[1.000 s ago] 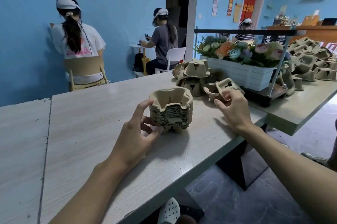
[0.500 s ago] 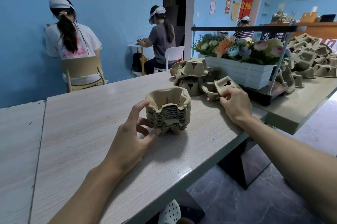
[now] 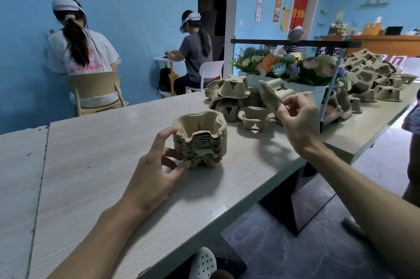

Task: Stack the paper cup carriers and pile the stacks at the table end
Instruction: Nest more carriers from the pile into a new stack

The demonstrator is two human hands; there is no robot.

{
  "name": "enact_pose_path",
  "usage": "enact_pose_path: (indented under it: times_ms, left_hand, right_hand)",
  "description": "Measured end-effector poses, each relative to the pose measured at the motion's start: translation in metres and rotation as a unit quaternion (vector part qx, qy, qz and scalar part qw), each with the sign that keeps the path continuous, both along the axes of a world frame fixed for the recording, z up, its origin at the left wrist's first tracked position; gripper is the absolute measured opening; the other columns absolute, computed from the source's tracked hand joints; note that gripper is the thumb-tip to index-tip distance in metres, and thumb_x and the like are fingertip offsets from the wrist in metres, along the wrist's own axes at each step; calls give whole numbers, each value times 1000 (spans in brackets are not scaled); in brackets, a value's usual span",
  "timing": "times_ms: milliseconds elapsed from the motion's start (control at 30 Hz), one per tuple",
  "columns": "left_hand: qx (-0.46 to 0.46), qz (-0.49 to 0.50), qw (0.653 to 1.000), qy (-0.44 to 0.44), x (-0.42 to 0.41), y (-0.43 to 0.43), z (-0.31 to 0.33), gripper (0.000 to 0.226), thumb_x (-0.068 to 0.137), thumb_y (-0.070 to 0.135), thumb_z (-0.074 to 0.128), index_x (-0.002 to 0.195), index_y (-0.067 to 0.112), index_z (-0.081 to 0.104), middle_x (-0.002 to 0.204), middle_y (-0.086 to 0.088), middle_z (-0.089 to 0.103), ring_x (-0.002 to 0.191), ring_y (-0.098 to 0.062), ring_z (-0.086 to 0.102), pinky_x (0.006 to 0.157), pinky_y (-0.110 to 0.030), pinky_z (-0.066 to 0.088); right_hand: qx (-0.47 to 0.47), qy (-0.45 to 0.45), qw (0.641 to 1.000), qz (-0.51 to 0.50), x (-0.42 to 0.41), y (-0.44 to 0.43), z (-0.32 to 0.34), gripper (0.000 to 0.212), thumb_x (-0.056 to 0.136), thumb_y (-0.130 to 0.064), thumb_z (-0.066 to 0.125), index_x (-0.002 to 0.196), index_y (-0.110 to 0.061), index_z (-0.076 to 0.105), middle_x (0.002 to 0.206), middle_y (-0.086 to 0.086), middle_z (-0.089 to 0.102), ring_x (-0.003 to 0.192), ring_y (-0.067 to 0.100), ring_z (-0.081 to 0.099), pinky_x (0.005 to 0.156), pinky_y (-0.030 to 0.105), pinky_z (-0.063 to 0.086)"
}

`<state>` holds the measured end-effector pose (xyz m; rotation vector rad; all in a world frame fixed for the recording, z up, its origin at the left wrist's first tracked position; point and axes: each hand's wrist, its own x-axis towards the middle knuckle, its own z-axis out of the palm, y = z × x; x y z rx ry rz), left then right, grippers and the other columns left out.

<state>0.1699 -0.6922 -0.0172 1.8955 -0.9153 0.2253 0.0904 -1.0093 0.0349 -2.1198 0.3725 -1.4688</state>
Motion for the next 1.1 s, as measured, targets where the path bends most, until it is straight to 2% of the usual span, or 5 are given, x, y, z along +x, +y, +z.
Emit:
enact_pose_path:
  times_ms: [267,433,700,867,1100]
  left_hand:
    - [-8,-2,1000,7,-4,2,2,63,86,23,77,132,45,40,89,5,70,78,-11,69,57,-21,52]
    - [-5,1,1000,-2,-3,2,1,62,86,22,76,132,44,40,87,6,70,75,-10,68,64,-19,49]
    - [-16,15,1000,-10,-1,2,1,64,85,16,77,127,45,39,88,4,70,72,-10,67,65,-7,46]
    - [-6,3,1000,15,0,0,0,74,87,14,74,138,53,36,88,5,69,74,-11,67,65,-14,50]
    - [0,15,1000,-7,-1,1,1,62,87,18,75,129,48,41,84,6,68,74,-9,66,63,-20,52]
  right_hand:
    - [192,42,977,79,-10,34,4,10,89,-14,65,81,-10,60,75,10,65,67,20,61,64,38,53]
    - [424,79,890,145,-12,37,-10,12,92,3,52,103,-2,51,79,15,57,48,16,62,51,34,57]
    - [173,231,949,129,-24,17,-23,26,89,-6,51,98,-22,69,72,6,58,65,16,52,61,33,45]
    - [165,273,925,205,-36,11,-27,43,86,10,44,100,-19,72,76,0,55,66,8,48,57,15,39]
    - [165,237,927,240,-42,3,-34,19,81,-8,77,96,-18,75,68,-2,62,61,13,57,59,25,47]
